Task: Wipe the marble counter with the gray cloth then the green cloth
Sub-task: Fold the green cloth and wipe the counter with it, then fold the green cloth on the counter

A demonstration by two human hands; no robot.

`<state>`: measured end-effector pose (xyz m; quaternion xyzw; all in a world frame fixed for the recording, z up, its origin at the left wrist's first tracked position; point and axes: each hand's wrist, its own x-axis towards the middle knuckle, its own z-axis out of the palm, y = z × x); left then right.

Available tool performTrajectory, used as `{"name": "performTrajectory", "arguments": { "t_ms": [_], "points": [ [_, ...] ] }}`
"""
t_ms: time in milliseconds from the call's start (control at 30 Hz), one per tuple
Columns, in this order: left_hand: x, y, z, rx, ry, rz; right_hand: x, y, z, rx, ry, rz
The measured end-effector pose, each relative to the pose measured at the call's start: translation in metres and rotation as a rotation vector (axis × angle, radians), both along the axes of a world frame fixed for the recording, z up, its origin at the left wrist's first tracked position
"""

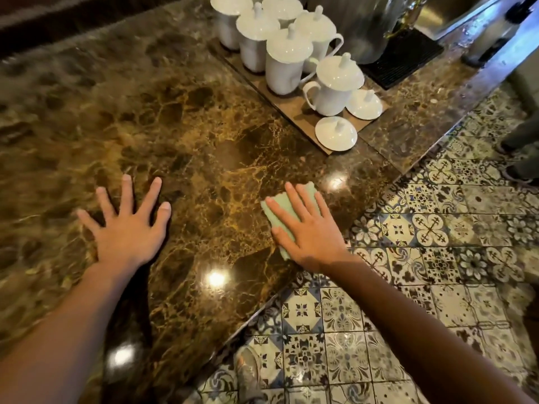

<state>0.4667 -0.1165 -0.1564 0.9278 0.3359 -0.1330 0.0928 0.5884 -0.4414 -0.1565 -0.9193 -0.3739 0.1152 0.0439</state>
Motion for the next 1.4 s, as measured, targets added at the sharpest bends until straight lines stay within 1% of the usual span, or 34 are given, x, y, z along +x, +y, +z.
{"name": "performTrajectory", "arguments": {
  "t_ms": [33,67,100,167,233,300,367,433,500,533,600,700,800,867,933,1000,1100,1167,1233,1267,1300,1333,1367,1400],
  "points": [
    [0.001,-0.001,0.000,-0.003,0.003,-0.003,0.006,-0.012,0.004,-0.001,0.023,0.059],
    [0.000,0.000,0.001,-0.003,0.008,-0.007,0.018,-0.023,0.006,-0.006,0.024,0.062],
    [-0.001,0.001,0.002,-0.005,0.014,-0.014,0.033,-0.032,0.006,-0.021,0.011,0.002],
    [-0.004,0.003,0.002,-0.024,0.021,-0.034,0.056,-0.042,0.004,-0.047,-0.012,-0.230],
    [-0.011,0.004,0.001,-0.028,0.014,-0.053,0.054,-0.030,0.000,-0.037,-0.033,-0.412],
    [-0.020,0.000,0.000,-0.029,-0.035,-0.076,0.030,-0.009,-0.007,-0.029,-0.043,-0.457],
    [-0.035,-0.004,0.004,-0.050,-0.164,-0.082,-0.012,0.011,-0.011,-0.004,-0.064,-0.364],
    [-0.059,-0.010,0.014,-0.124,-0.356,-0.052,-0.067,0.029,-0.014,0.007,-0.066,-0.241],
    [-0.095,-0.020,0.026,-0.227,-0.523,0.038,-0.132,0.051,-0.014,0.070,-0.022,-0.167],
    [-0.114,-0.027,0.031,-0.278,-0.563,0.097,-0.164,0.061,-0.012,0.120,0.012,-0.162],
    [-0.155,-0.040,0.038,-0.381,-0.544,0.213,-0.225,0.087,-0.007,0.164,0.070,-0.120],
    [-0.216,-0.050,0.036,-0.514,-0.440,0.321,-0.300,0.129,-0.009,0.136,0.110,-0.010],
    [-0.275,-0.040,0.035,-0.528,-0.424,0.441,-0.358,0.171,-0.012,0.058,0.143,0.064],
    [-0.307,-0.027,0.037,-0.523,-0.403,0.524,-0.388,0.187,-0.010,0.044,0.142,0.104],
    [-0.342,-0.012,0.046,-0.500,-0.373,0.606,-0.422,0.200,-0.001,0.026,0.201,0.184],
    [-0.372,0.004,0.053,-0.536,-0.393,0.696,-0.449,0.214,0.009,-0.003,0.242,0.248],
    [-0.415,0.025,0.052,-0.658,-0.461,0.867,-0.480,0.239,0.017,0.010,0.281,0.294],
    [-0.431,0.034,0.048,-0.702,-0.523,0.902,-0.488,0.248,0.019,0.034,0.335,0.316],
    [-0.449,0.042,0.050,-0.754,-0.592,0.904,-0.490,0.255,0.027,0.121,0.392,0.363],
    [-0.455,0.044,0.056,-0.797,-0.640,0.903,-0.488,0.257,0.031,0.151,0.444,0.368],
    [-0.462,0.048,0.058,-0.831,-0.663,0.891,-0.482,0.259,0.038,0.142,0.553,0.370],
    [-0.467,0.050,0.060,-0.860,-0.679,0.858,-0.476,0.260,0.044,0.161,0.639,0.359],
    [-0.471,0.053,0.062,-0.882,-0.687,0.807,-0.468,0.261,0.044,0.183,0.673,0.337],
    [-0.477,0.056,0.065,-0.904,-0.699,0.756,-0.461,0.263,0.048,0.198,0.666,0.321]
  ]
}}
